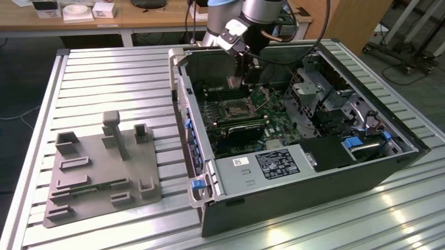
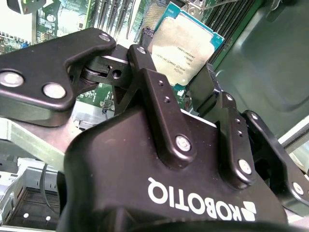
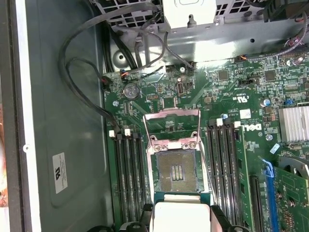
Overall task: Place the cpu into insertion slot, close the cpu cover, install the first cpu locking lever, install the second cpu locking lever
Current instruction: 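Place the cpu into insertion slot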
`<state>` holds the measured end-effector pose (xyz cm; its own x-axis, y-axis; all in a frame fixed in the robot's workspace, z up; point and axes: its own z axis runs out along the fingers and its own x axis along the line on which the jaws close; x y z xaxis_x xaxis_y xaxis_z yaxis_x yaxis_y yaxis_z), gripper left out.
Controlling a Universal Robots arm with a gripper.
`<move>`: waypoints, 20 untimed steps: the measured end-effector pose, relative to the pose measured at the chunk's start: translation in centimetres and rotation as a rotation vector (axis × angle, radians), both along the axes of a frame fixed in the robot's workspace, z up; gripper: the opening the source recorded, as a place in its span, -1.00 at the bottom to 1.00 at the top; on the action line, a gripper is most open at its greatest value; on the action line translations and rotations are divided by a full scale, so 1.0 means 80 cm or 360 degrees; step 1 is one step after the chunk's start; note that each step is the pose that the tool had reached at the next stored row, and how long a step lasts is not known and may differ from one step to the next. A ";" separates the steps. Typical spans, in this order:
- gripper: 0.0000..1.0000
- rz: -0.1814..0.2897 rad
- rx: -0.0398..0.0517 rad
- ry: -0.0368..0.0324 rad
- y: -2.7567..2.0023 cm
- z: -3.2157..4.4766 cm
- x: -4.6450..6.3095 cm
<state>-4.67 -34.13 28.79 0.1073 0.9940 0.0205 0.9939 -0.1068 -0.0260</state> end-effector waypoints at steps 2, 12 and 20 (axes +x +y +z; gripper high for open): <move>0.08 0.0000 0.0000 0.0000 0.0000 -0.0008 0.000; 0.08 0.0000 0.0000 0.0003 0.0000 -0.0046 0.000; 0.08 0.0000 0.0000 0.0005 0.0000 -0.0067 0.000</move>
<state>-4.67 -34.13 28.26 0.1073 0.9940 0.0201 0.9939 -0.1067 -0.0292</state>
